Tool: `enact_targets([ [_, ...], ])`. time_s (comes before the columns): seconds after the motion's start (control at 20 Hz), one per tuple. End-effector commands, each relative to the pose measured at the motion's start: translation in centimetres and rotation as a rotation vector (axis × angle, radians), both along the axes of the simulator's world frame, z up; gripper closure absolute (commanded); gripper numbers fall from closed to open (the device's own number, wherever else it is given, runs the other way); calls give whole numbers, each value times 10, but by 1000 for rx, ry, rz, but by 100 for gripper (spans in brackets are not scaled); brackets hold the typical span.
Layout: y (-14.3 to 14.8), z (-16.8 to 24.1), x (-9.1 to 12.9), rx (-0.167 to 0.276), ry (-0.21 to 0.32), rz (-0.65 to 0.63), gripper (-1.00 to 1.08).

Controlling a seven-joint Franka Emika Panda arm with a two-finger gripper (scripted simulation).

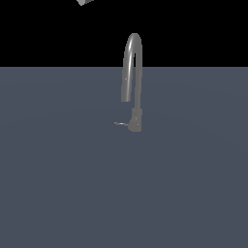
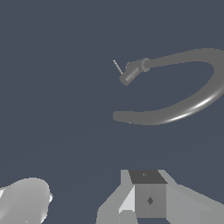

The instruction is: Turn on the faucet by rotating a designated handle.

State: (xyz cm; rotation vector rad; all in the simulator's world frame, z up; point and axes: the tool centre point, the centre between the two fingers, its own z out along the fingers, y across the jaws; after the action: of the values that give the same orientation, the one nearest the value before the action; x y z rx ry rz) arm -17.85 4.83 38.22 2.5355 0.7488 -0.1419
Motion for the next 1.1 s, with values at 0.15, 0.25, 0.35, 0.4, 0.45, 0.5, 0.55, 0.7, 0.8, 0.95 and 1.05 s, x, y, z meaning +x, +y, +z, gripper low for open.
enact_targets([
  [0.15, 8, -27, 15, -132, 13, 148, 108],
  [0.25, 11, -36, 20, -175, 17, 196, 108],
  [0.35, 13, -45, 24, -216, 21, 242, 108],
  [0.4, 14, -50, 26, -236, 23, 264, 108],
  [0.45, 15, -54, 28, -256, 25, 286, 108],
  [0.5, 15, -58, 30, -275, 27, 307, 108],
  [0.55, 16, -62, 32, -294, 29, 328, 108],
  [0.7, 18, -75, 37, -348, 34, 388, 108],
  [0.8, 19, -83, 41, -382, 37, 427, 108],
  [0.95, 20, -94, 45, -432, 41, 482, 108],
  [1.05, 21, -101, 48, -464, 43, 517, 108],
])
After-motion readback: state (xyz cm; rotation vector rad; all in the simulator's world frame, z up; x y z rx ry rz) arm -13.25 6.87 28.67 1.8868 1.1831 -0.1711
